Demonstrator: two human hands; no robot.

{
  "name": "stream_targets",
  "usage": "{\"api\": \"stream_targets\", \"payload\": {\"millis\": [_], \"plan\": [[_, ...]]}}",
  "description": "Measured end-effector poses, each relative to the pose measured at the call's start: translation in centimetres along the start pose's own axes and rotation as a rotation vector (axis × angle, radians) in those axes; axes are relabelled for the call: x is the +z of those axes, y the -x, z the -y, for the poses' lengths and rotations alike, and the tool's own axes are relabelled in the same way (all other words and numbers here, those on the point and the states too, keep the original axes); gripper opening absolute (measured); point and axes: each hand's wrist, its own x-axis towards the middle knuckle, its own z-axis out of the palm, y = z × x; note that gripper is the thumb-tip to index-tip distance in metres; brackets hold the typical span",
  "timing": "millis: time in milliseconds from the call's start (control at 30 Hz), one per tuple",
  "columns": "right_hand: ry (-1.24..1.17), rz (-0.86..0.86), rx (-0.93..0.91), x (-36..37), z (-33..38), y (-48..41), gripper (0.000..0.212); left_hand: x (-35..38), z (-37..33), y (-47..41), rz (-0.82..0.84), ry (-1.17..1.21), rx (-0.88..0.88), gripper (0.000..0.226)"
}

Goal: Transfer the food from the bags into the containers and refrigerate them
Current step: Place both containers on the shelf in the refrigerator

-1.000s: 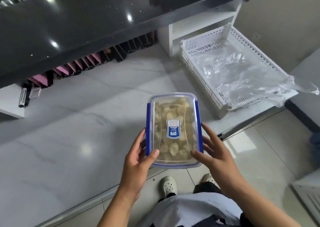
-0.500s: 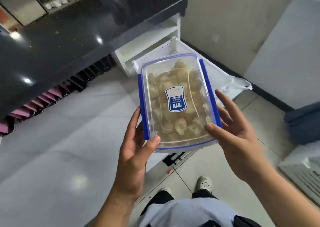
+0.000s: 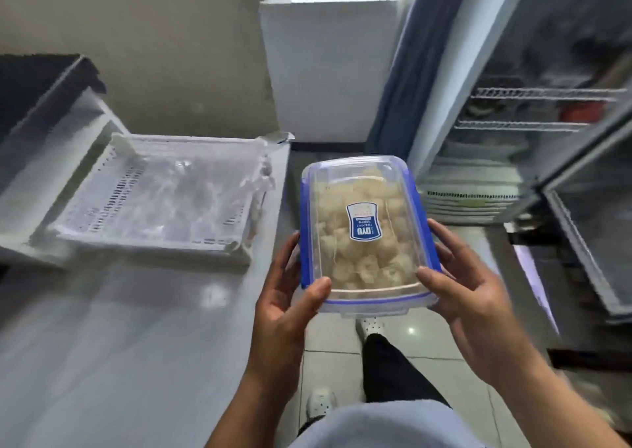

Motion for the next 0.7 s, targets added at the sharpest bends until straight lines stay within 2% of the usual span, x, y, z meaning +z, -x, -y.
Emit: {"api": "stream_targets", "payload": {"millis": [133,300,533,700], "plan": [[-0.049,-0.270,-0.034,-4.2,0.5,5.9,0.058,4.3,1.9,0.9,0.221,-0.035,-0.085,0.069],[-0.105,-0.473,-0.099,-9.7,1.0,10.6,0.054,10.8,3.4,1.8,0.418,-0.080,-0.150,0.069],[-0.151,-0.518,-0.123,-19.3,2.8,12.7,0.059,21.9,6.2,1.1,0.507,-0.114,-0.226,0.068],[-0.241,-0.561,-0.081,-27.2,3.1,12.5,0.060,30.1,9.9,0.0,0.470,-0.155,-0.258,0.061]]}}
